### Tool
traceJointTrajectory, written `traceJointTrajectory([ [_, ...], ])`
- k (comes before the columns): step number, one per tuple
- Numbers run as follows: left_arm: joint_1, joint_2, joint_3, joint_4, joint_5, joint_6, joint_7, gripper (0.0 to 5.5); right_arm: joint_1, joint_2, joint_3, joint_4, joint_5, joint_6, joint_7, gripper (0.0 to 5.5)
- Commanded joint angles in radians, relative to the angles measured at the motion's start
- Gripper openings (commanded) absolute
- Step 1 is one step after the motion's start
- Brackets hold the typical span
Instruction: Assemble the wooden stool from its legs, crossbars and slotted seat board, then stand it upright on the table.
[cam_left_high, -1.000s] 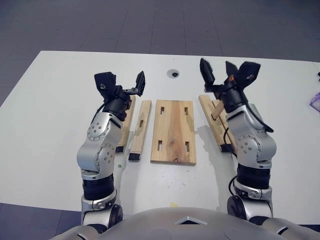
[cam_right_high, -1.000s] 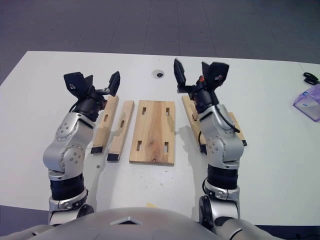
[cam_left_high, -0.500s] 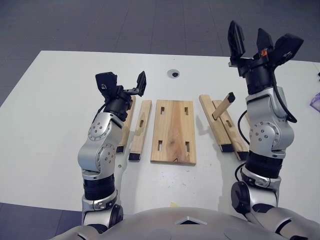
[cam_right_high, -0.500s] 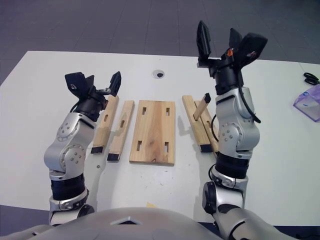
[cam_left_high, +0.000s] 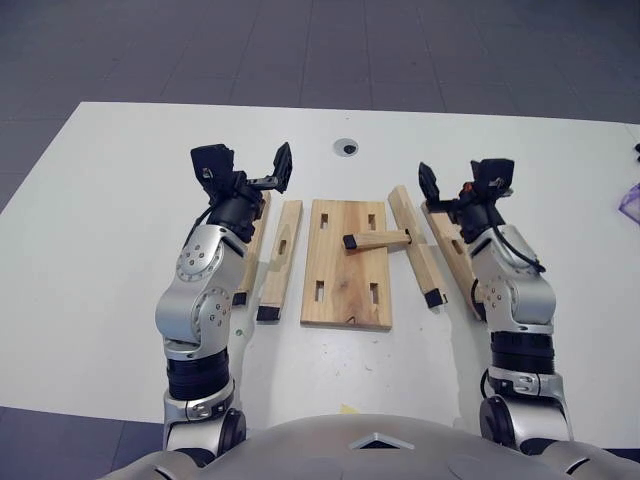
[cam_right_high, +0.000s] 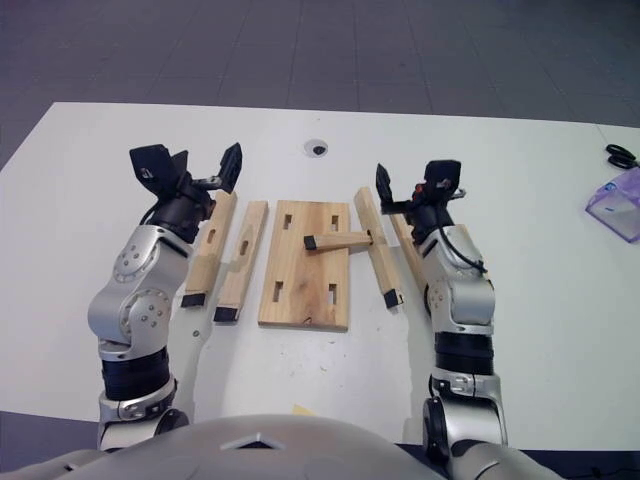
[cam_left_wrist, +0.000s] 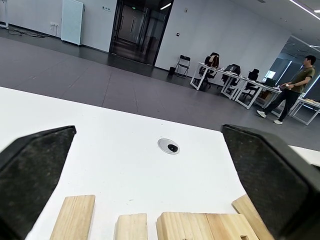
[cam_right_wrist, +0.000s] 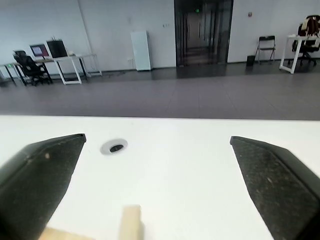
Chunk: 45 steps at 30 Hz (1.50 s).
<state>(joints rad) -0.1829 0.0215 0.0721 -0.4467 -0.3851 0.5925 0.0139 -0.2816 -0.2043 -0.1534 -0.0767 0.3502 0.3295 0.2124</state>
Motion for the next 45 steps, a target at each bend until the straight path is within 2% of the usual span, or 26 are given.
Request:
traceJointTrajectory([
  [1,-0.015,0.010,-0.002,0.008,0.012,0.007,-0.003,5.40,0.044,-0.019,-0.014,-0.073,0.109,0.091,0.090,5.39],
  [4,-0.001,0.013,-0.002,0.005,0.017,0.002,-0.003,5.40,0.098,-0.095,-0.054,-0.110,0.170,0.185,0.151,5.39],
  [8,0.023,0.010,-0.004,-0.008,0.019,-0.001,0.002,5.40,0.138,-0.259,-0.075,-0.128,0.248,0.330,0.309,5.39],
  [12,0.029,0.002,-0.018,-0.004,0.030,-0.011,0.004,5.40,0.100,-0.327,-0.038,-0.117,0.229,0.357,0.364,5.39],
  [17,0.037,-0.010,-0.024,-0.009,0.037,-0.012,0.009,5.40,0.152,-0.390,0.068,-0.173,0.153,0.395,0.379,5.39],
  [27,0.084,-0.041,-0.040,-0.050,0.053,-0.015,0.045,5.40,0.238,-0.500,0.121,-0.258,0.139,0.599,0.395,3.77],
  [35,0.169,-0.113,-0.094,-0.091,0.088,-0.054,0.103,5.40,0.200,-0.581,0.144,-0.293,0.156,0.726,0.438,2.47],
  [45,0.214,-0.128,-0.153,-0.085,0.119,-0.112,0.139,5.40,0.181,-0.648,0.206,-0.264,0.088,0.698,0.473,1.06],
])
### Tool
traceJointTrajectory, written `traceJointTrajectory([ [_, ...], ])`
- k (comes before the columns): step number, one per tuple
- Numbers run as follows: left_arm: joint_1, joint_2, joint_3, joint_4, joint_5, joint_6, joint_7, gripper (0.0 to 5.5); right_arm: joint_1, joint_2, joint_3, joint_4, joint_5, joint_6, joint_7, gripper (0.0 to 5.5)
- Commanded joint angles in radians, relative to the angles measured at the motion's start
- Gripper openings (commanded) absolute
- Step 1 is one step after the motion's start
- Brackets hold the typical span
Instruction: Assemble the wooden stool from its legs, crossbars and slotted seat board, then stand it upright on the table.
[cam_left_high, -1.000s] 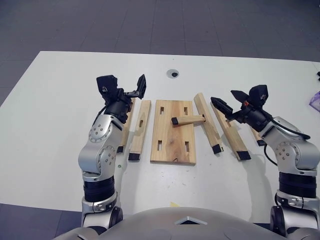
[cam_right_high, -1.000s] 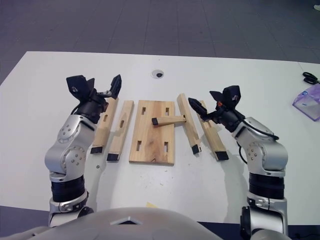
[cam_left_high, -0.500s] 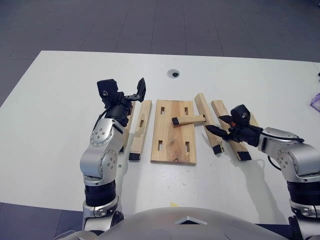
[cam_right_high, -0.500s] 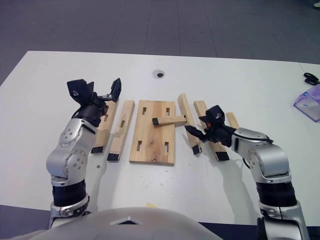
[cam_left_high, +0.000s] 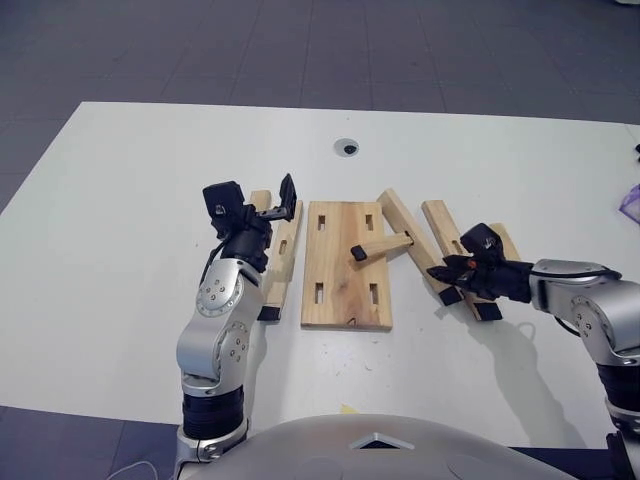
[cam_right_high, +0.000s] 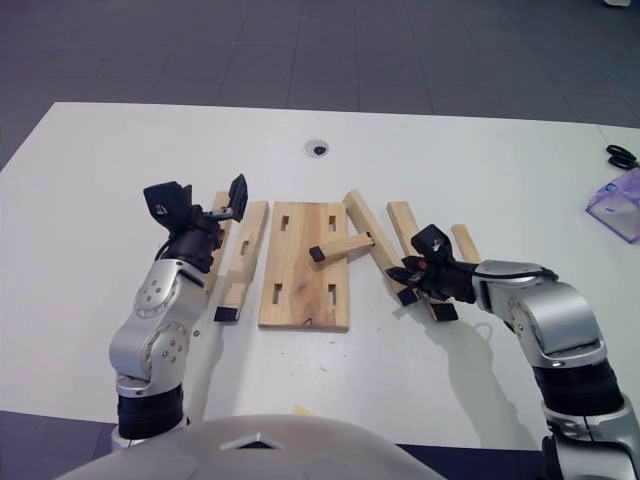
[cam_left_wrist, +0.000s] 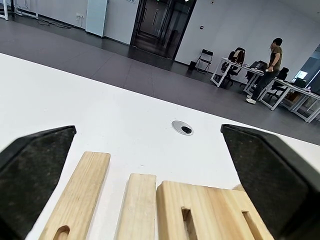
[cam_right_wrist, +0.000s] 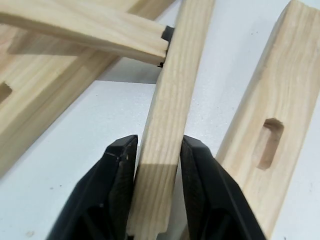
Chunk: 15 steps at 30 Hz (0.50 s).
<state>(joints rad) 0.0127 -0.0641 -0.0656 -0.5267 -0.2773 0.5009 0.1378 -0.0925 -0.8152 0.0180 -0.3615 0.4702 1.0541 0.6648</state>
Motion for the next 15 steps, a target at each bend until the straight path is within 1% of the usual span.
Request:
traceJointTrajectory([
  [1,0.020,-0.043,-0.015,-0.006,0.012,-0.024,0.018,5.40,-0.014,-0.035,0.037,0.030,-0.042,-0.037,0.018,1.06],
  [3,0.014,-0.040,-0.006,-0.013,0.004,-0.026,0.020,5.40,-0.040,-0.015,0.027,0.060,-0.051,-0.063,0.011,1.06],
  [5,-0.012,-0.023,0.022,-0.027,-0.023,-0.017,0.005,5.40,-0.083,0.038,-0.024,0.119,-0.039,-0.089,-0.014,1.06],
  [8,-0.080,0.024,0.117,-0.027,-0.098,0.004,-0.034,5.40,-0.153,0.149,-0.140,0.202,0.019,-0.130,-0.063,1.05],
  [10,-0.154,0.074,0.216,-0.003,-0.175,0.023,-0.066,5.40,-0.244,0.243,-0.238,0.259,0.105,-0.135,-0.093,1.04],
  [12,-0.256,0.149,0.306,0.051,-0.250,0.043,-0.116,5.40,-0.326,0.317,-0.346,0.301,0.221,-0.137,-0.104,1.03],
  [14,-0.350,0.226,0.375,0.106,-0.333,0.081,-0.170,5.40,-0.371,0.377,-0.449,0.326,0.394,-0.109,-0.068,1.03],
  [15,-0.390,0.254,0.397,0.131,-0.387,0.103,-0.207,5.40,-0.375,0.402,-0.483,0.331,0.463,-0.097,-0.056,1.03],
])
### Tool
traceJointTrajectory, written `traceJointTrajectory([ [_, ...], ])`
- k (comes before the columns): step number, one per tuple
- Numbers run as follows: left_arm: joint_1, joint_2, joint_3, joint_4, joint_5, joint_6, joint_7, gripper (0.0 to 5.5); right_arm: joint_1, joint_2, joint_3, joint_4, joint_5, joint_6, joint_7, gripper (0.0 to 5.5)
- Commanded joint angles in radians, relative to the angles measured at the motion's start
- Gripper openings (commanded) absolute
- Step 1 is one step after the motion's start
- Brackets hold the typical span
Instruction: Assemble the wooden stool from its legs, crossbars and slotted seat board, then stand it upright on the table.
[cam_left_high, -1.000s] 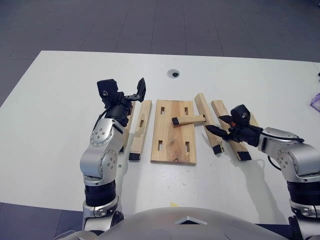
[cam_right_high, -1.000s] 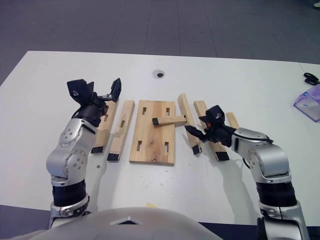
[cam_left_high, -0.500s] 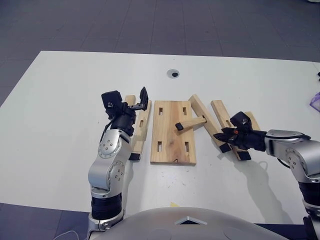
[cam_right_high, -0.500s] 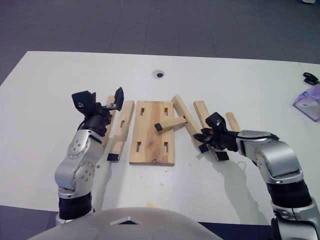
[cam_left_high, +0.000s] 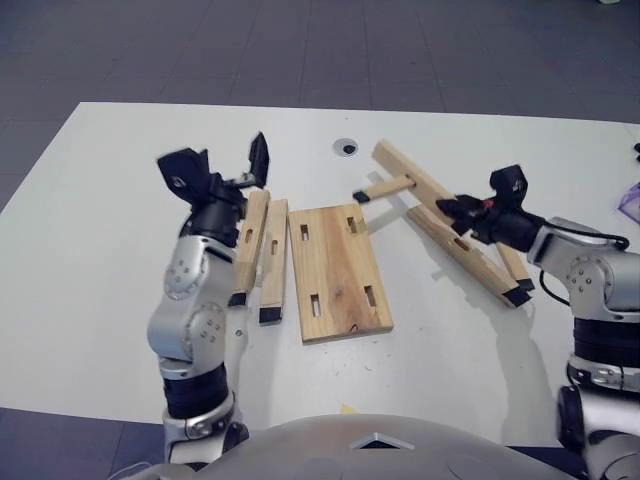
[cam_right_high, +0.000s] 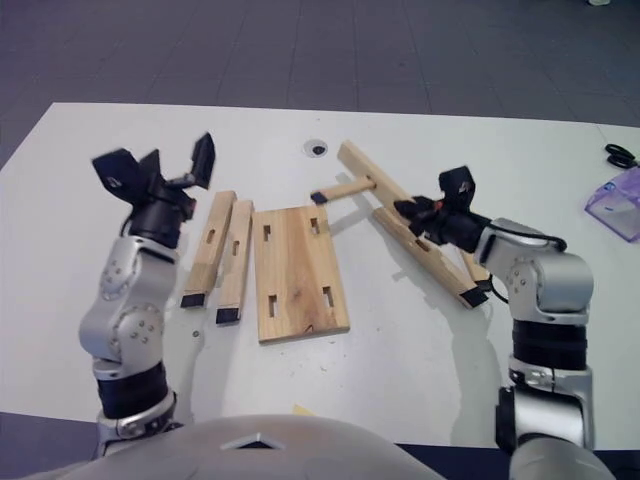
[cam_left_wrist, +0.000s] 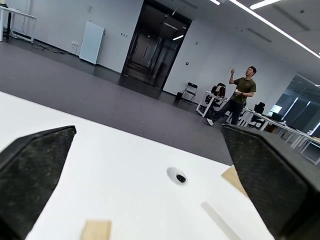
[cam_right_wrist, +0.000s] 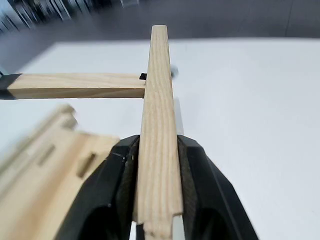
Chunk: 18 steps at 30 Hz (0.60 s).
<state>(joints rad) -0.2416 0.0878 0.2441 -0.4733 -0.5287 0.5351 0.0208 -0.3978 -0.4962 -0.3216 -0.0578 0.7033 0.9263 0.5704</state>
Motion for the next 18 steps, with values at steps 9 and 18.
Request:
traceJointTrajectory([
  [9,-0.410,0.217,0.159,0.297,-0.740,0.391,-0.312,5.40,0.092,0.293,-0.155,-0.134,0.571,0.056,-0.034,1.03],
  [18,-0.497,0.308,0.132,0.508,-0.947,0.549,-0.431,5.40,0.199,0.386,-0.011,-0.258,0.626,-0.001,-0.048,1.03],
])
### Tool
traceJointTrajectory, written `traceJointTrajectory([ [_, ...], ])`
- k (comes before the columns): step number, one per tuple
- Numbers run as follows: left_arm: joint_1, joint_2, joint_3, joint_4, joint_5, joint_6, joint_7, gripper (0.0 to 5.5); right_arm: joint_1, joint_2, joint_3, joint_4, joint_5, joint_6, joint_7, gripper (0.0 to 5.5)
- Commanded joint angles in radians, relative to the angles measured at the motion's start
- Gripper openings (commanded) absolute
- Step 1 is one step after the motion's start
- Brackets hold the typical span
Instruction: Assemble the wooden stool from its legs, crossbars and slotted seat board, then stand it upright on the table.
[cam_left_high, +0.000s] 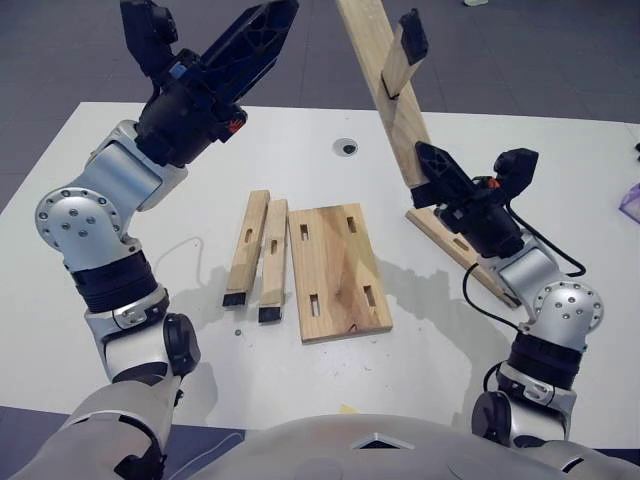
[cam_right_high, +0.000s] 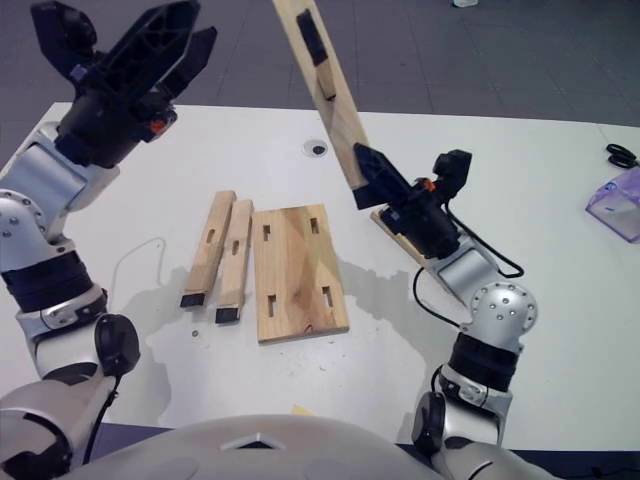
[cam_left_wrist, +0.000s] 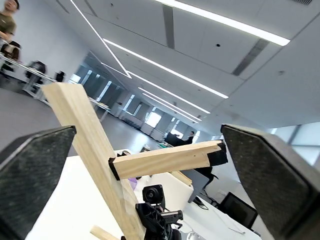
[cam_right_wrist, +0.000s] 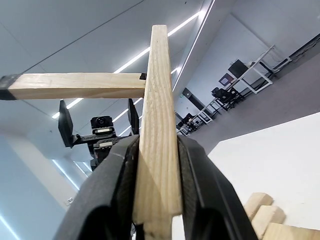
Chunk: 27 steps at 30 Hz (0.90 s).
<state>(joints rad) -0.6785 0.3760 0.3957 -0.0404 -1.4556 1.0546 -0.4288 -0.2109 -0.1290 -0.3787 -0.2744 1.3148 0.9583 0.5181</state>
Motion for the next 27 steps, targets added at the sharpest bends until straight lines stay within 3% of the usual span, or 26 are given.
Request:
traceJointTrajectory([
  [1,-0.070,0.020,-0.026,0.103,-0.011,0.035,0.030,5.40,0.016,0.023,0.060,-0.049,0.009,-0.046,0.006,1.03],
  [13,-0.127,0.029,-0.074,0.183,0.021,0.088,0.042,5.40,0.080,0.044,0.234,-0.076,-0.052,-0.119,0.015,1.03],
  [27,-0.120,0.065,-0.072,0.175,0.031,0.116,-0.001,3.13,0.118,0.039,0.281,-0.097,-0.045,-0.151,-0.006,1.03],
])
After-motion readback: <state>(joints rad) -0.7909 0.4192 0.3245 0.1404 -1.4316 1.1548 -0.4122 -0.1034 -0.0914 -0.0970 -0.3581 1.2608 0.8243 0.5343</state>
